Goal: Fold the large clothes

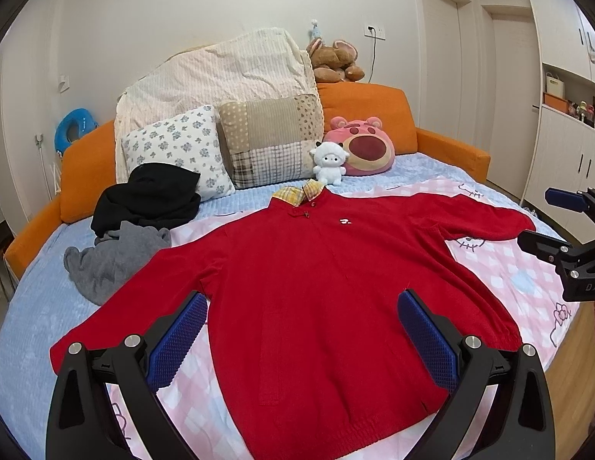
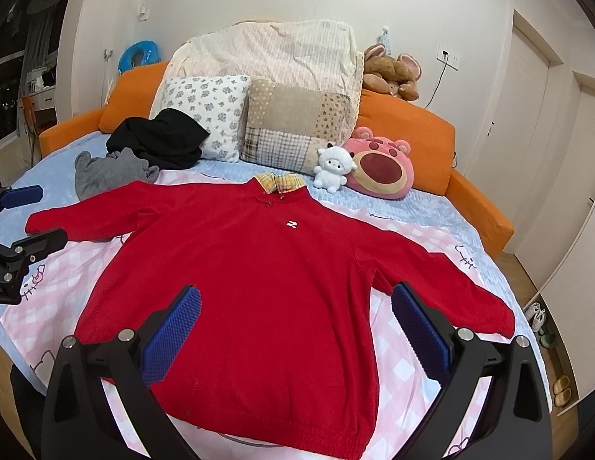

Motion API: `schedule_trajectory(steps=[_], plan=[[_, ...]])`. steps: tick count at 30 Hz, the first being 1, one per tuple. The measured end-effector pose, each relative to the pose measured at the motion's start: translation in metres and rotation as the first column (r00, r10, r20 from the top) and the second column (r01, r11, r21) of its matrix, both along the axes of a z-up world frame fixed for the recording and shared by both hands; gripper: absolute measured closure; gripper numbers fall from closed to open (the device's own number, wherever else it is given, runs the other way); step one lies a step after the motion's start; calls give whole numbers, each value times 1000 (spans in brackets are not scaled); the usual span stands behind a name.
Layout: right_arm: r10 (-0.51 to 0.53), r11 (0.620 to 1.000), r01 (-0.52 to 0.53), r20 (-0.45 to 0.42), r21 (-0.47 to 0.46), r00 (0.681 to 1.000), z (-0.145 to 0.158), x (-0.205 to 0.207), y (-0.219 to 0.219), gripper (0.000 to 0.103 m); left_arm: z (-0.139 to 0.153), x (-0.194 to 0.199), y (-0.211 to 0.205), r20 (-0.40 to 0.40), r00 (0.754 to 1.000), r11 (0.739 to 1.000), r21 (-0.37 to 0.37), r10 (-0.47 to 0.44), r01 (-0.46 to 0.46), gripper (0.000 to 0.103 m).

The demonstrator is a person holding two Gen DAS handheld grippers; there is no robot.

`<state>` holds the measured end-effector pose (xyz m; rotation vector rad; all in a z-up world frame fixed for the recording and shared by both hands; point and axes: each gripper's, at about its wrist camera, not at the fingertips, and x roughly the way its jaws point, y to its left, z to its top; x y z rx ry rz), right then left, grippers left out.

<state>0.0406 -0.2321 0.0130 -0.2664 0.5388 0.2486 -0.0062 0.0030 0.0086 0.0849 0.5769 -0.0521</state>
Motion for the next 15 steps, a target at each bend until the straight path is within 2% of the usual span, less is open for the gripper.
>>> schedule_trajectory(steps=[15], plan=[[-7, 1000, 7, 24, 22, 1000, 9, -9, 0, 5, 10, -10, 0, 33, 999, 1000, -9, -12, 12, 2]])
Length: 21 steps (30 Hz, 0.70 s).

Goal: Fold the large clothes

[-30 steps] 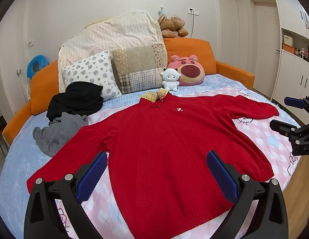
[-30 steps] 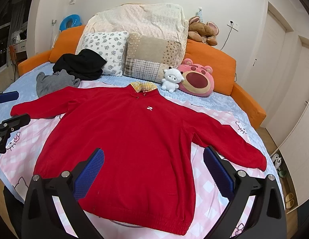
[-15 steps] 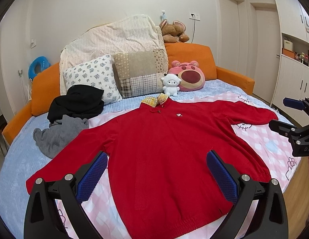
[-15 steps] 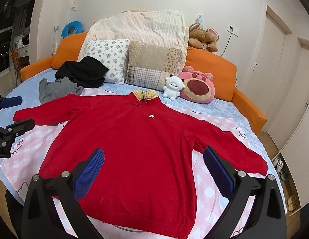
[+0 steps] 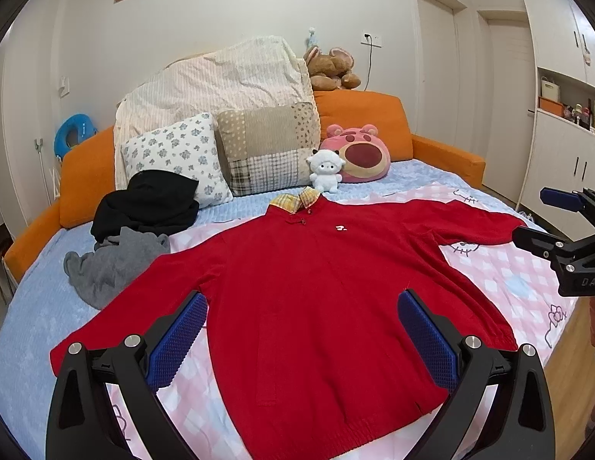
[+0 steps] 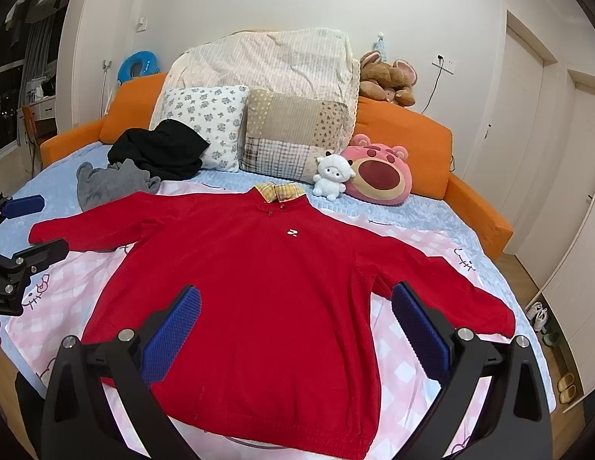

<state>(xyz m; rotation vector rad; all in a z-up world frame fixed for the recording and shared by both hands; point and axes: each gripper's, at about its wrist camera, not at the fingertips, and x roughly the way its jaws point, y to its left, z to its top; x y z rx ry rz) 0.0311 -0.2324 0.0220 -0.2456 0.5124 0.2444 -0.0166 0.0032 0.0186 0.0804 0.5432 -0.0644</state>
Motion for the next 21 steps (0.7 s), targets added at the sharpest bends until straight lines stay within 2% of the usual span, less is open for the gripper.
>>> schedule_trajectory(steps=[6, 21], plan=[[-1, 1000, 1, 0, 4, 1000, 0, 1, 0, 5, 1, -5, 2, -3, 1000, 999, -36, -21, 21, 2], [-9, 1000, 9, -1, 4, 1000, 1, -5, -5, 5, -6, -7, -1, -48, 999, 1000, -18, -19, 18, 2]])
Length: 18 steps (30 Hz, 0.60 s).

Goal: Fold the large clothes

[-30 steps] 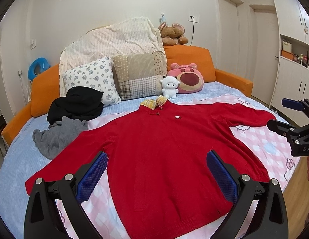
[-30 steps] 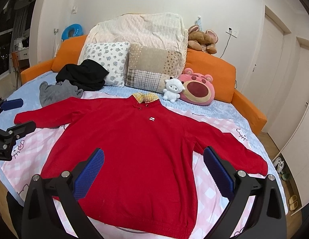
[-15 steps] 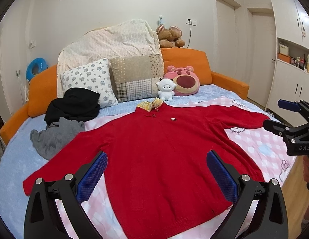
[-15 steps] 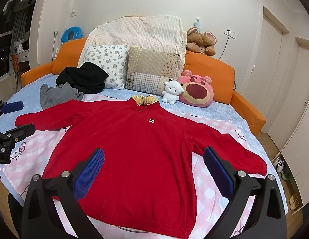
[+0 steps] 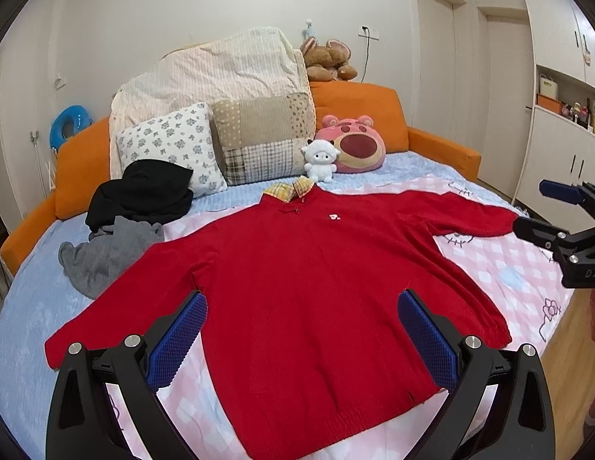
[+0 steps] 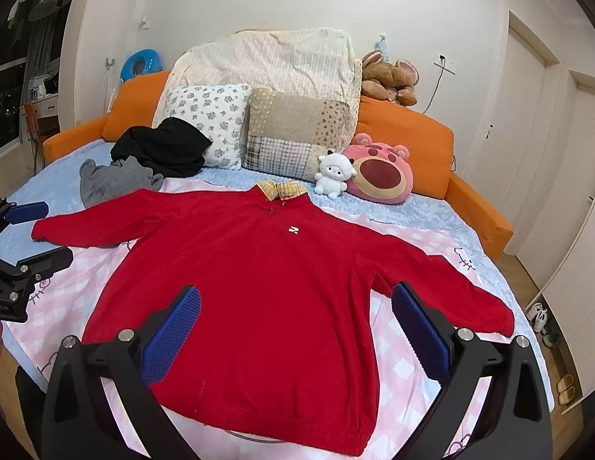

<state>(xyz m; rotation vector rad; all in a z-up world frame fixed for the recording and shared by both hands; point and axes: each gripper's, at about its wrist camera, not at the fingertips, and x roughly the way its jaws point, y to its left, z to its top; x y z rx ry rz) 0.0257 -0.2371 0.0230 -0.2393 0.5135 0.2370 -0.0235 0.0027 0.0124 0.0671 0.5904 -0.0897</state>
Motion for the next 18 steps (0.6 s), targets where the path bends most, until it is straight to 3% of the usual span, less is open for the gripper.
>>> schedule_trajectory(steps=[5, 8, 13, 16, 18], plan=[[-48, 999, 48, 24, 1, 999, 0, 2, -19, 5, -8, 22, -13, -32, 998, 998, -34, -59, 58, 2], [-84, 995, 84, 1, 54, 996, -3, 19, -55, 5, -12, 51, -32, -47, 993, 993, -55, -107, 105, 2], [-173, 983, 175, -36, 52, 984, -17, 52, -117, 5, -23, 100, -71, -61, 989, 991, -30, -132, 130, 2], [-218, 974, 221, -59, 40, 974, -29, 76, -155, 5, -29, 135, -91, -50, 983, 981, -90, -178, 173, 2], [-239, 969, 242, -56, 50, 969, -36, 94, -186, 5, -37, 164, -100, -28, 972, 959, -169, -233, 226, 2]])
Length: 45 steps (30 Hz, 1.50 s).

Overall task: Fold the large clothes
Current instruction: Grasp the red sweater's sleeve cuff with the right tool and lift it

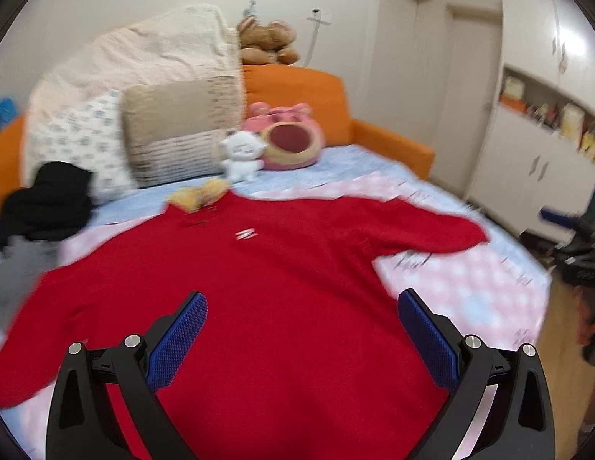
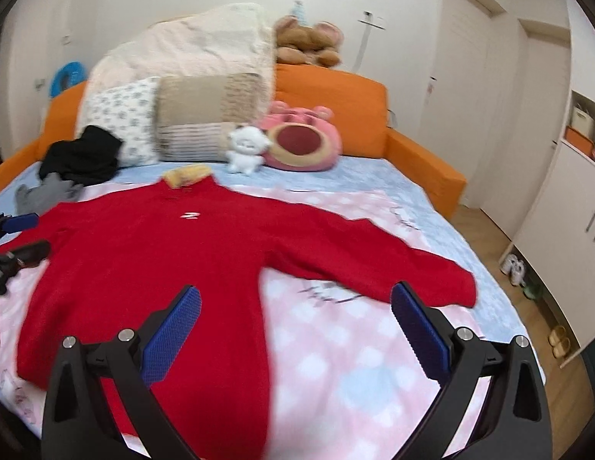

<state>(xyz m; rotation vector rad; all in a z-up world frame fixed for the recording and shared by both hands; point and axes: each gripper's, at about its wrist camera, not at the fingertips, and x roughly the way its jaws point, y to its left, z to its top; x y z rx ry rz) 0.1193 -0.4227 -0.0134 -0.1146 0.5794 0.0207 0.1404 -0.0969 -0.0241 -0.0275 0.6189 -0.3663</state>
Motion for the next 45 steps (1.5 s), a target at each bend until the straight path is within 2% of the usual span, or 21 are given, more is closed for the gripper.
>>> schedule_trajectory(steps=[2, 5, 7, 10, 14, 16, 18, 21, 23, 26, 28, 29, 30, 31, 32, 33, 37, 38, 40, 43, 45], plan=[[-36, 999, 36, -2, 4, 999, -10, 18, -38, 5, -12, 38, -6, -17, 1000, 996, -83, -15, 13, 2], [-70, 998, 70, -9, -7, 998, -22, 40, -87, 5, -31, 98, -24, -101, 993, 998, -24, 53, -56, 2], [-113, 993, 112, -35, -31, 993, -34, 62, -129, 5, -43, 135, -36, -137, 989, 998, 9, 62, -61, 2], [-171, 985, 169, -102, -29, 980, -54, 96, -180, 8, -60, 185, -56, -163, 986, 998, 35, 47, -42, 2], [-217, 973, 229, -195, 39, 956, -85, 140, -243, 13, -88, 246, -79, -218, 976, 999, 35, 14, -7, 3], [-245, 960, 271, -248, 77, 937, -103, 161, -275, 16, -99, 266, -89, -255, 967, 1000, 24, 3, 3, 3], [-261, 934, 321, -311, 159, 914, -123, 179, -305, 19, -107, 286, -100, -284, 959, 1000, 14, -8, 12, 4], [-309, 871, 424, -395, 247, 865, -147, 195, -343, 19, -114, 304, -115, -300, 953, 999, 13, -33, 39, 4], [-325, 845, 461, -425, 271, 845, -157, 201, -356, 19, -117, 313, -123, -313, 949, 999, 16, -42, 49, 4], [-323, 827, 489, -477, 277, 817, -173, 211, -368, 19, -121, 318, -129, -323, 946, 998, 38, -39, 55, 4], [-274, 805, 492, -528, 331, 804, -187, 219, -370, 27, -126, 323, -131, -334, 942, 997, 39, -44, 60, 4], [-235, 788, 485, -542, 381, 807, -194, 220, -369, 42, -130, 326, -130, -351, 935, 998, 25, -50, 63, 4], [-241, 784, 490, -539, 382, 807, -195, 219, -366, 46, -132, 324, -129, -363, 930, 998, 10, -55, 63, 4], [-247, 789, 485, -528, 377, 813, -194, 219, -363, 50, -135, 324, -127, -374, 926, 998, -1, -55, 59, 4], [-222, 793, 462, -519, 397, 825, -194, 218, -359, 67, -138, 325, -125, -387, 920, 998, -17, -58, 56, 4], [-214, 788, 459, -517, 410, 829, -194, 218, -357, 74, -138, 324, -125, -391, 918, 998, -28, -62, 55, 4], [-257, 766, 476, -474, 432, 842, -168, 211, -350, 80, -141, 325, -121, -419, 904, 995, -89, -85, 52, 5], [-258, 769, 465, -452, 439, 854, -158, 209, -347, 81, -141, 327, -120, -430, 899, 994, -99, -88, 49, 11], [-246, 804, 401, -370, 438, 896, -124, 209, -327, 82, -143, 333, -120, -457, 883, 988, -145, -110, 48, 29], [-161, 864, 250, -232, 436, 959, -62, 202, -283, 83, -147, 345, -120, -503, 853, 973, -231, -141, 25, 29], [-71, 904, 122, -139, 411, 988, -19, 198, -244, 83, -149, 352, -125, -526, 833, 962, -272, -172, 27, 29]])
